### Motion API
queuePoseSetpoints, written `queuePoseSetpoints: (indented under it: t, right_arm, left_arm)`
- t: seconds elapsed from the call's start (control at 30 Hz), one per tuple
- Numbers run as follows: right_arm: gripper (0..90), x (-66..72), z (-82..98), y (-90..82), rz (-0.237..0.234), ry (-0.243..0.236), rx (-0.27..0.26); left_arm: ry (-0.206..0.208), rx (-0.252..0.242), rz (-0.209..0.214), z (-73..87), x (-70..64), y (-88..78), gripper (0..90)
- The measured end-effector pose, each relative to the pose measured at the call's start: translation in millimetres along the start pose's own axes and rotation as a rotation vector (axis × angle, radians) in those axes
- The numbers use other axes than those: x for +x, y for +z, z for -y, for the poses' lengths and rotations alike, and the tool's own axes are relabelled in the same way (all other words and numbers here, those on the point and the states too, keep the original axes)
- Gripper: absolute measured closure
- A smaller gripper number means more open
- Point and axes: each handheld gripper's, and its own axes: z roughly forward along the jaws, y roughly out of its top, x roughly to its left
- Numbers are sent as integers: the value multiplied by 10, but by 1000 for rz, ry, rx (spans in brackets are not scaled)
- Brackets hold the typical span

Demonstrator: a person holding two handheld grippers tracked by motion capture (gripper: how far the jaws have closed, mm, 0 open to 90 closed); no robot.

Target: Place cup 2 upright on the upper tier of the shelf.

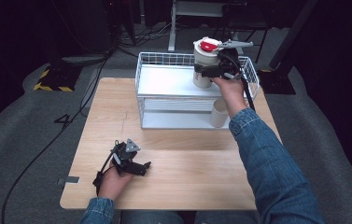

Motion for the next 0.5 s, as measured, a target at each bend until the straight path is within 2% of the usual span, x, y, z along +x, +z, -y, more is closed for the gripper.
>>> queuePoseSetpoints:
  t: [0.13,0.5]
  right_arm:
    - [0,-10,-2,-22,-2,15,2]
    - [0,11,-44,-205,-9,-5,-16]
  left_arm:
    - [0,0,0,0,0,0,20]
    - [-1,-3,-2,2,-2,1,20]
